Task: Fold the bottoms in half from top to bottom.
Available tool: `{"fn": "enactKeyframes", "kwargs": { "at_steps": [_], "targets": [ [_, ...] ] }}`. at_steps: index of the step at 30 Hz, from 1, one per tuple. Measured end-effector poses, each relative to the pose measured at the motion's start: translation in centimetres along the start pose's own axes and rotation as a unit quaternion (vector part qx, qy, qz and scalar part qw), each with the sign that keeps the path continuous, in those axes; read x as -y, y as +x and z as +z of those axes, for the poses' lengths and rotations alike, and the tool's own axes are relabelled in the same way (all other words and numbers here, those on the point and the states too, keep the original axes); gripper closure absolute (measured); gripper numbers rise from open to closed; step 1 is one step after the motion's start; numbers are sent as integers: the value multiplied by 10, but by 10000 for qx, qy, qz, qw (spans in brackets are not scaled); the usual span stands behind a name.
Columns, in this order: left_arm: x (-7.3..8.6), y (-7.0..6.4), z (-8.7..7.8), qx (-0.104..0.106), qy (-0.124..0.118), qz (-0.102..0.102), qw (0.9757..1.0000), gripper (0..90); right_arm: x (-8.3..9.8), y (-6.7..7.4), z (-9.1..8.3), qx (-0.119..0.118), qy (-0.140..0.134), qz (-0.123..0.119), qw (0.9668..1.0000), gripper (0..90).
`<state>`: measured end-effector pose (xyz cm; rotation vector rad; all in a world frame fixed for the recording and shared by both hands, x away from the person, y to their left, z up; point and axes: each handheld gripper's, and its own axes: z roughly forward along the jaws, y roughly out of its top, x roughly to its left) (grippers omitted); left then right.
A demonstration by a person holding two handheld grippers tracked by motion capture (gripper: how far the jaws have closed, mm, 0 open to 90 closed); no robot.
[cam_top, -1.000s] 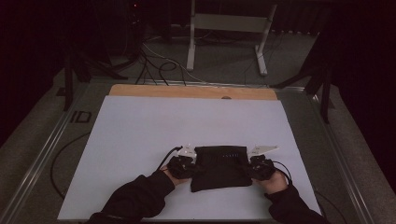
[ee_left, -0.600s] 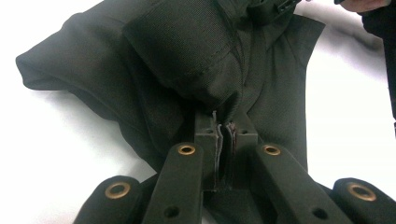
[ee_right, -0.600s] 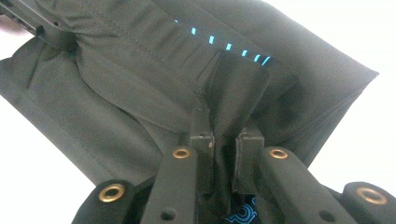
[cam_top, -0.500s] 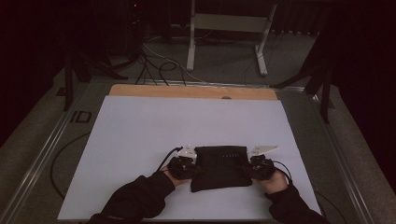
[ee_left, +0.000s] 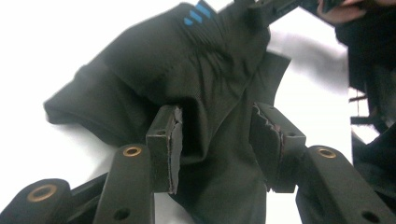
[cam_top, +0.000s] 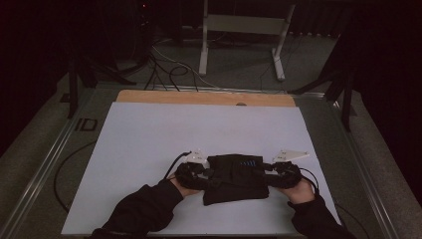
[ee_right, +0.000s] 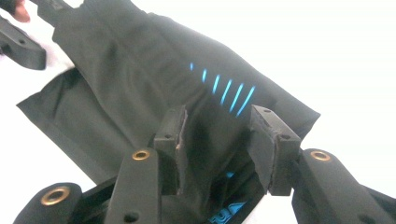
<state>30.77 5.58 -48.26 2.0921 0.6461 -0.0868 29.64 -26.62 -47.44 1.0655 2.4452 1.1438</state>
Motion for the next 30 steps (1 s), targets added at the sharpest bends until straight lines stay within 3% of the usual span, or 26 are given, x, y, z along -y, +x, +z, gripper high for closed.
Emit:
{"fn": "enactKeyframes", "kwargs": {
  "at_steps": [7,10,12,15,22,30],
  "targets": [
    [-11,5,-18,-288,-415,-57,9987,605,-11,-7,-3,306,-278,38,9991,612],
    [-11,12,-16,-467,-467,-176,9977,684,-16,-11,-2,460,-310,64,9984,689],
    [-11,16,-14,-710,-509,-293,9957,752,-17,-14,0,558,-340,58,9978,766],
    [-11,24,-12,-882,-492,-439,9939,847,-18,-19,4,638,-273,63,9976,837],
    [-9,40,4,-902,-245,-599,9938,896,-21,-31,22,561,-60,123,9983,899],
    [-2,50,28,-622,27,-791,9949,896,-13,-46,51,530,417,195,9975,899]
  ]
}}
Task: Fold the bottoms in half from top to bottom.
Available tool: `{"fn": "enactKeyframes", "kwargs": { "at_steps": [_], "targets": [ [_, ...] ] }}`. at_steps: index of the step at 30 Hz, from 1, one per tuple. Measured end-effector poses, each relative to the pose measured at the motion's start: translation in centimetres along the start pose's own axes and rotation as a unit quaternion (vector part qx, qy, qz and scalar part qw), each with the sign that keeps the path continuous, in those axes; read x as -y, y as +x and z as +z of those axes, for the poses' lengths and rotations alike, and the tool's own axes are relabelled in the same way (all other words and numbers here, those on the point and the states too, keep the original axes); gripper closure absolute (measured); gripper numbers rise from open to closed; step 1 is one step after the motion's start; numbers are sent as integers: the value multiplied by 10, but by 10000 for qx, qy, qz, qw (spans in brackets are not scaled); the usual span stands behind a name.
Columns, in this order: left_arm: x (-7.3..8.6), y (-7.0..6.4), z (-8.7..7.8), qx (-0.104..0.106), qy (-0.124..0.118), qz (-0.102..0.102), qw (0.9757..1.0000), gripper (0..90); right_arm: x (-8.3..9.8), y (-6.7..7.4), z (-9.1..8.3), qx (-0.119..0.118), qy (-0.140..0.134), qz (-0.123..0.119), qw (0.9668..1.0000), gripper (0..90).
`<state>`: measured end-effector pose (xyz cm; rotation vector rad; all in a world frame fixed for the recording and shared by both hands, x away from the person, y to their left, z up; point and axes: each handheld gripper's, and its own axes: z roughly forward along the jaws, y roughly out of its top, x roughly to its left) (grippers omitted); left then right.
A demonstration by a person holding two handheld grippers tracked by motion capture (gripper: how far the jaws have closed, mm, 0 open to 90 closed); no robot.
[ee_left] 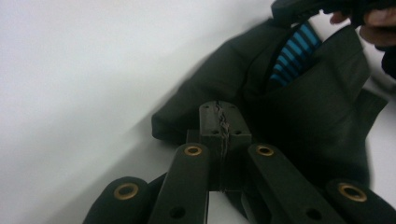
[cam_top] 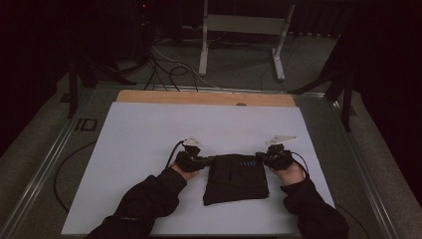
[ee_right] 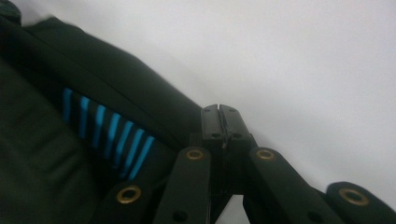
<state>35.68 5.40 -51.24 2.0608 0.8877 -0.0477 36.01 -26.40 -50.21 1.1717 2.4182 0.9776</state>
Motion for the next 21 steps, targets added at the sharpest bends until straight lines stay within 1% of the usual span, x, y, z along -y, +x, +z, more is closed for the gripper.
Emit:
{"fn": "enactKeyframes", "kwargs": {
  "at_steps": [1,2,6,8,10,11,12,14,15,16,18,19,21],
  "targets": [
    [1,0,1,37,-2,-24,10000,896,2,-1,3,-28,52,32,10000,899],
    [1,-1,1,61,-13,-21,10000,897,3,-1,4,-132,73,94,9998,899],
    [0,-5,-1,207,-70,27,9998,897,3,1,0,-301,42,117,9995,900],
    [-1,-9,-4,264,-102,96,9996,897,3,4,-4,-361,-36,131,9993,899],
    [-1,-15,-6,339,-118,218,9991,897,3,8,-8,-409,-77,96,9991,899],
    [-1,-17,-6,362,-123,259,9989,897,3,9,-11,-449,-79,122,9989,899],
    [-1,-19,-7,429,-137,287,9986,897,4,10,-12,-465,-103,108,9988,899],
    [-1,-22,-10,528,-151,328,9980,896,6,14,-18,-631,-167,206,9977,899],
    [0,-24,-12,606,-149,372,9974,897,6,16,-21,-673,-192,209,9973,900],
    [1,-26,-14,667,-137,429,9968,896,8,21,-25,-707,-217,159,9971,899],
    [2,-30,-16,759,-117,523,9957,895,11,29,-30,-721,-254,78,9970,899],
    [3,-33,-17,780,-103,614,9950,895,11,32,-32,-681,-245,74,9974,899],
    [5,-39,-20,873,-49,765,9932,895,13,40,-37,-653,-293,-26,9974,899]
  ]
}}
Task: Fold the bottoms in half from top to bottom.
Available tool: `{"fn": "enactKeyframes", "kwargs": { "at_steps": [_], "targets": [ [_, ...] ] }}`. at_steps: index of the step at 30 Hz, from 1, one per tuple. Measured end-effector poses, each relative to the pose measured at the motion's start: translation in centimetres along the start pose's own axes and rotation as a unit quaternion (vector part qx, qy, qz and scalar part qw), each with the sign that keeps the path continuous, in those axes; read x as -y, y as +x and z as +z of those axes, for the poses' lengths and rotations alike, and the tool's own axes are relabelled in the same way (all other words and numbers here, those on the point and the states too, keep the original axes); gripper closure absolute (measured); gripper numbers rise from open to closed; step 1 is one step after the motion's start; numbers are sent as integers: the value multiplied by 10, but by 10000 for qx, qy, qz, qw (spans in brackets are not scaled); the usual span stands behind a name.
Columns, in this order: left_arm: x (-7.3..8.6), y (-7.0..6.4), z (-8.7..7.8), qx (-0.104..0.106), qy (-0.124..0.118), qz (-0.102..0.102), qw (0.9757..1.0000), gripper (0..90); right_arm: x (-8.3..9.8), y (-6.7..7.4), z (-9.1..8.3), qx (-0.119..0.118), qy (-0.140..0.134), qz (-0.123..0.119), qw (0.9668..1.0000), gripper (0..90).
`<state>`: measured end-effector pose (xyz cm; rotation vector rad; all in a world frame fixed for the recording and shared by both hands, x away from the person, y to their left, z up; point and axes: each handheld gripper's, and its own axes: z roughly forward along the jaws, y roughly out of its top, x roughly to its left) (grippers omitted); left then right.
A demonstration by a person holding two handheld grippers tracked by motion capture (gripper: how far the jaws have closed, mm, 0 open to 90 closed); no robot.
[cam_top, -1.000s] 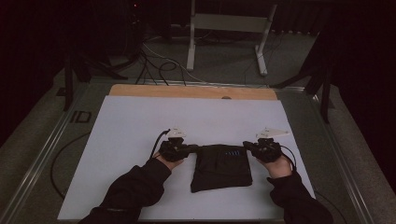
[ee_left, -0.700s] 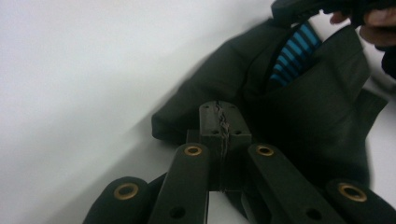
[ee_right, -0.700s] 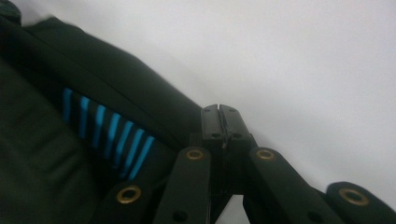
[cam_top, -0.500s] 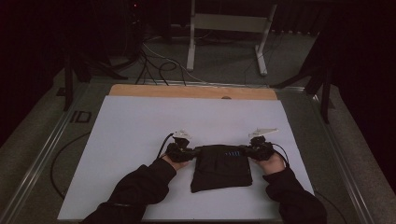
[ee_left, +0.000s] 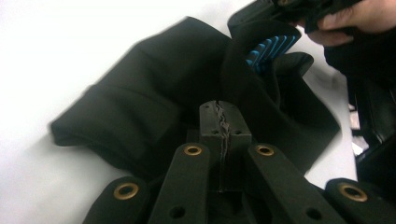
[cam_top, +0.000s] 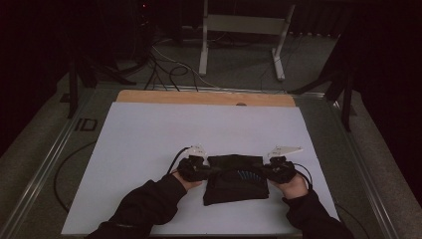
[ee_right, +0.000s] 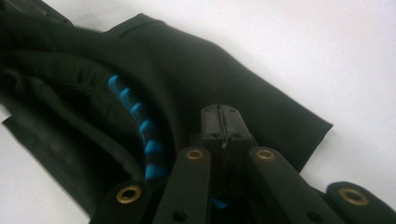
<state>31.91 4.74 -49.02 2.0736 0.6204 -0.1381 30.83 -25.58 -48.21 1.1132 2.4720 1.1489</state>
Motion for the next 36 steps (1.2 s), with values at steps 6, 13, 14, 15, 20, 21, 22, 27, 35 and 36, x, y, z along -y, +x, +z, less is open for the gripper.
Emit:
{"fn": "enactKeyframes", "kwargs": {
  "at_steps": [6,13,14,15,20,21,22,27,35,36],
  "targets": [
    [2,-16,-7,126,4,223,9997,879,7,25,-10,-153,-43,-214,9996,899],
    [6,-24,-14,127,-59,253,9996,807,12,36,-17,-239,-59,-268,9993,899],
    [7,-25,-15,139,-71,258,9995,781,13,38,-17,-220,-59,-293,9993,899],
    [7,-26,-15,150,-75,266,9995,765,13,39,-18,-219,-50,-304,9993,899],
    [10,-34,-12,151,-54,348,9993,672,20,44,-25,-204,-40,-267,9994,899],
    [10,-36,-11,188,-27,383,9991,672,22,44,-26,-185,-38,-309,9993,899],
    [11,-37,-10,210,-17,408,9989,681,23,45,-27,-174,-26,-272,9995,899],
    [12,-42,-6,280,116,517,9982,850,28,44,-29,-174,7,-190,9997,899],
    [20,-41,6,69,594,681,9959,895,33,46,-24,-116,355,-202,9991,899],
    [21,-42,7,50,617,684,9957,895,35,45,-23,-83,462,-175,9987,900]
  ]
}}
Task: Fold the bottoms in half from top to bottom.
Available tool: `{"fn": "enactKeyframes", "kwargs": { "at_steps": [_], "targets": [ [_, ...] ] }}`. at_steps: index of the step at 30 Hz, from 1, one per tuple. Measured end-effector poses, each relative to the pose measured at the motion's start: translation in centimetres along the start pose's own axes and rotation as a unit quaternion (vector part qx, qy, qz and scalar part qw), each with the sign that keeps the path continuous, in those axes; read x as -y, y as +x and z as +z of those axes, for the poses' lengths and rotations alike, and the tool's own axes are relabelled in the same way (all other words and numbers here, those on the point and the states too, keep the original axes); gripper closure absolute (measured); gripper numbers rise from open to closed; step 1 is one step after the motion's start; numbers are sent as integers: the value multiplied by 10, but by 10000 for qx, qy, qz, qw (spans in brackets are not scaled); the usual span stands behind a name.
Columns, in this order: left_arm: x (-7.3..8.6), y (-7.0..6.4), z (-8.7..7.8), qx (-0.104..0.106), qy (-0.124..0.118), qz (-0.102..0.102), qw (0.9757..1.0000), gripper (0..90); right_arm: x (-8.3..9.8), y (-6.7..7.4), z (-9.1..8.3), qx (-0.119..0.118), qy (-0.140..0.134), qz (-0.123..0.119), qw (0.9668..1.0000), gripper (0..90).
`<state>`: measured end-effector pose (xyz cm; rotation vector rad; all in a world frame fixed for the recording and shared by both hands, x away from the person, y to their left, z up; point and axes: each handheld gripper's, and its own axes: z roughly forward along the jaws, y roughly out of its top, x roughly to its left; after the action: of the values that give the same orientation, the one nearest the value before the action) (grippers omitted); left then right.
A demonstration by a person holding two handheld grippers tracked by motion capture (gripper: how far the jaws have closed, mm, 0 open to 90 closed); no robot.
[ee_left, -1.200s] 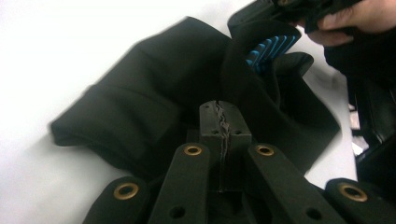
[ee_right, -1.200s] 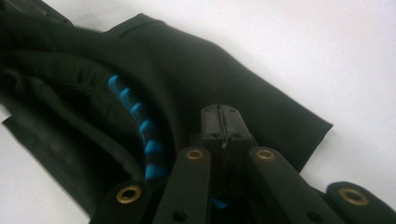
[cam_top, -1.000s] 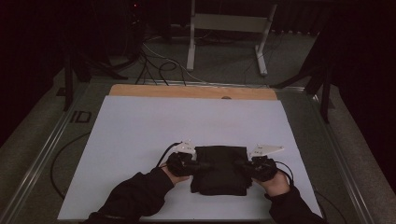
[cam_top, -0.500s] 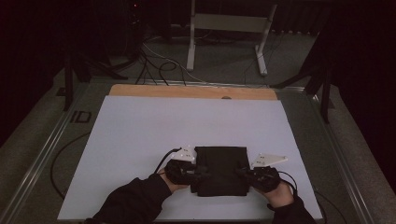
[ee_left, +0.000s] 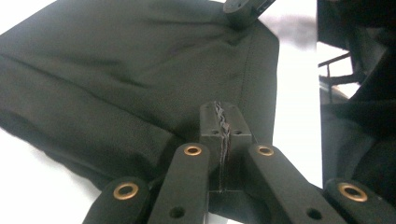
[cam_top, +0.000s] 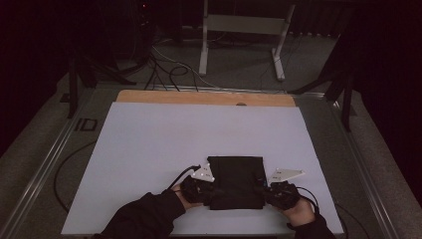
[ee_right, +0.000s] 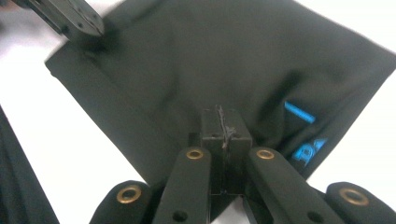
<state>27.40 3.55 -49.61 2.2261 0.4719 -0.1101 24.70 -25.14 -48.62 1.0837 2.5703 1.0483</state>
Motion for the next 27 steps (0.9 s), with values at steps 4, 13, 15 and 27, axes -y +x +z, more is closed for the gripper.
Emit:
{"fn": "enactKeyframes", "kwargs": {
  "at_steps": [4,13,15,27],
  "targets": [
    [2,0,2,21,81,-44,10000,895,2,2,3,36,169,-11,9998,900],
    [7,0,1,84,123,-101,9998,895,7,6,0,38,290,69,9995,900],
    [9,1,0,93,126,-118,9998,895,8,8,1,46,342,44,9994,900],
    [22,-4,6,190,80,-173,9996,895,13,6,-1,124,447,158,9988,900]
  ]
}}
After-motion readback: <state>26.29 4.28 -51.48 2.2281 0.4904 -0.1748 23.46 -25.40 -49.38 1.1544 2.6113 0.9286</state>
